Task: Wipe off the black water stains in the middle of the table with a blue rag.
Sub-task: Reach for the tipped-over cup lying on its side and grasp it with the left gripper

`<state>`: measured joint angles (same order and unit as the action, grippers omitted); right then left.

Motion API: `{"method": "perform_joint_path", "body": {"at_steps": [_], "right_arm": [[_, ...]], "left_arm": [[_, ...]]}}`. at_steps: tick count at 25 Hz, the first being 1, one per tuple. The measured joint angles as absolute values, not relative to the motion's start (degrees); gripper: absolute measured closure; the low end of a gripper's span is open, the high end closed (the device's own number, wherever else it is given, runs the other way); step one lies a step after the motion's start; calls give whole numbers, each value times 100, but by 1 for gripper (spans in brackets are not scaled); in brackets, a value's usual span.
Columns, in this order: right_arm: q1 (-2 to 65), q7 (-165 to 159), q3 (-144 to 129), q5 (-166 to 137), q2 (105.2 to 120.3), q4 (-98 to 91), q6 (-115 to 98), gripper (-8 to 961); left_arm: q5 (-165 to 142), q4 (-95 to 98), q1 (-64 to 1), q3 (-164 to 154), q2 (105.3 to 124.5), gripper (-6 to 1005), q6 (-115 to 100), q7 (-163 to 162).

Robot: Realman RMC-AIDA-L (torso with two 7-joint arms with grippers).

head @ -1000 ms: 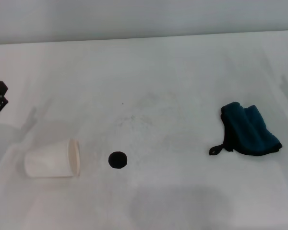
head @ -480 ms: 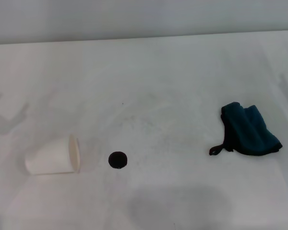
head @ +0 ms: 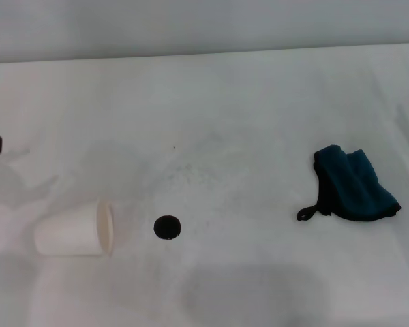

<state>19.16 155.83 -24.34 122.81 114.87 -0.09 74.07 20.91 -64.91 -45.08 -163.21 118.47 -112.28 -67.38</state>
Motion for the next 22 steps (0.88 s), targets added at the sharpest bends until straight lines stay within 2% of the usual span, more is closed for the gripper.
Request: {"method": "perform_joint_path", "body": {"at_steps": [2,7,13,22], "right_arm": [[1922,15581,-2407,12286,11488,-9,7407,84],[1941,15574,-2359,12288,11496,-16,7442,84],[1966,15574,-2355,12288,11502,30,7462,84],[1951,15574,-2355,12287,11505,57,7632,85]], "left_arm": [[1081,-6936,-4979,-16326,11840,106,-11357,-6688],[-70,-7298,-5541,-16328,11853,106,-11372,-6441],[-1038,-7373,-6026,-16330,11865,107,-11325,-6008],[-1725,-7260,-6305,-16337,11899,107,-11256,-5734]]}}
